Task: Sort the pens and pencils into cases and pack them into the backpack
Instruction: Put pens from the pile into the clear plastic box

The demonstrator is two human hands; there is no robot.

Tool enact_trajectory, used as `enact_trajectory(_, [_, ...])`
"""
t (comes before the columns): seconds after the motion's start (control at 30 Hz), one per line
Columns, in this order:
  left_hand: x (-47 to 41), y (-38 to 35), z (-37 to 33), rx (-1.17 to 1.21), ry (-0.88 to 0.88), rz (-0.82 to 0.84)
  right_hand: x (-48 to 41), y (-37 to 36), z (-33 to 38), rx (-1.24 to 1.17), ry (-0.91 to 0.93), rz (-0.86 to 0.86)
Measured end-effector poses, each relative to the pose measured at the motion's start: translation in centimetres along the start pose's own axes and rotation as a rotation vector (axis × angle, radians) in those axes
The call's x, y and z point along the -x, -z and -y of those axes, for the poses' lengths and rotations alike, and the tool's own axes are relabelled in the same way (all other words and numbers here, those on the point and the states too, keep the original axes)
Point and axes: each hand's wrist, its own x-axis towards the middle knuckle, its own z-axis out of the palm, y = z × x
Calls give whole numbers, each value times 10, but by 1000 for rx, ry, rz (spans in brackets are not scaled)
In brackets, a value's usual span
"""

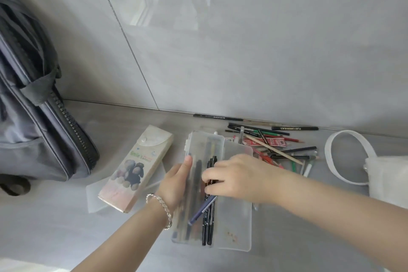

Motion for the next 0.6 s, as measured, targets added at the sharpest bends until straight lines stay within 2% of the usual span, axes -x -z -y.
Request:
enact_trajectory(0.1, [0, -8, 5, -31, -23, 2, 1, -8, 8, -2, -46, 27])
enact_trajectory(0.2, [11, -13, -2, -20, -35, -29, 11, -6, 15, -182, -187, -29])
enact_trajectory(0.27, [14, -15, -2, -26, -53, -59, 20, 1, 21, -296, -324, -74])
enact_trajectory(0.37, [16, -18, 3, -14, -65, -56, 37, 11, 30, -502, -625, -174])
enact_trajectory(0.47, [17, -20, 10, 7, -53, -53, 52, 15, 40, -817, -859, -303])
enact_trajectory(0.6, [21, -27, 8, -47, -83, -115, 58, 16, 53, -1240, -1083, -615])
